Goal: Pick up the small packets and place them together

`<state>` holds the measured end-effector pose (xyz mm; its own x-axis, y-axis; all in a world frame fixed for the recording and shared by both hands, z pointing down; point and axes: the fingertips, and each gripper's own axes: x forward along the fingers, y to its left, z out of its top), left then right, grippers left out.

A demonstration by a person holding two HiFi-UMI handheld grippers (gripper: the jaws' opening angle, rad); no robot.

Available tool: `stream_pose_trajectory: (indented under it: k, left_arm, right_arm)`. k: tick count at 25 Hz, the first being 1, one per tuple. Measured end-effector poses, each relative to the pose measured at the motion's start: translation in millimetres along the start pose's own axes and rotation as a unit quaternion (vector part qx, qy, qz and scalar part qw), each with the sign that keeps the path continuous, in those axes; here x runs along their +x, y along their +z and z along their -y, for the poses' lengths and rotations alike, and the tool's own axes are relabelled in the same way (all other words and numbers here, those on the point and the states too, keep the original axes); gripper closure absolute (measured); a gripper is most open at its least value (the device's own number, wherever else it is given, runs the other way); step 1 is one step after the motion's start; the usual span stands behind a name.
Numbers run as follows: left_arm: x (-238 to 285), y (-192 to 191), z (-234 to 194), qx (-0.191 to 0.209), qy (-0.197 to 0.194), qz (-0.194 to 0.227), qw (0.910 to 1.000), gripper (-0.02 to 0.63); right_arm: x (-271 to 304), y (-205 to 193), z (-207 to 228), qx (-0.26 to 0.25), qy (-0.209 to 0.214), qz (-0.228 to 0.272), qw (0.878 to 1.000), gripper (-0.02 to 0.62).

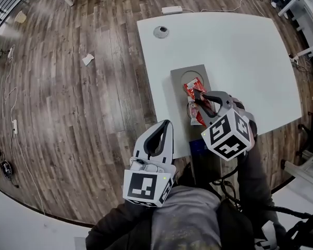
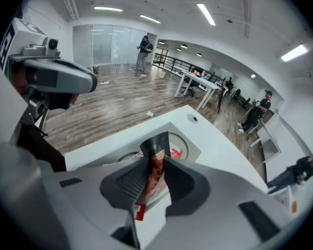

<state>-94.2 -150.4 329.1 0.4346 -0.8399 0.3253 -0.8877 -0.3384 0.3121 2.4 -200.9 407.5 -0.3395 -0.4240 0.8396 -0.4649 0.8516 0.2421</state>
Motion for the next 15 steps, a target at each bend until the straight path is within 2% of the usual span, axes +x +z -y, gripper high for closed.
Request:
stream_pose_trajectory:
  k: [6,15]
  left_arm:
    - [1.6,3.7,-5.4,0.0,0.003,0.002,1.0,0.606]
    - [5.0,7.5,-0.3,0.012,0.003,0.009,0.9999,0.605]
  right_arm:
    - [0.5,3.9,-6.4,0.0,0.026,0.001,1.0,0.453]
    - [-10.2,5.7,-3.3,0.014,0.015,0.026,0.999,0.448]
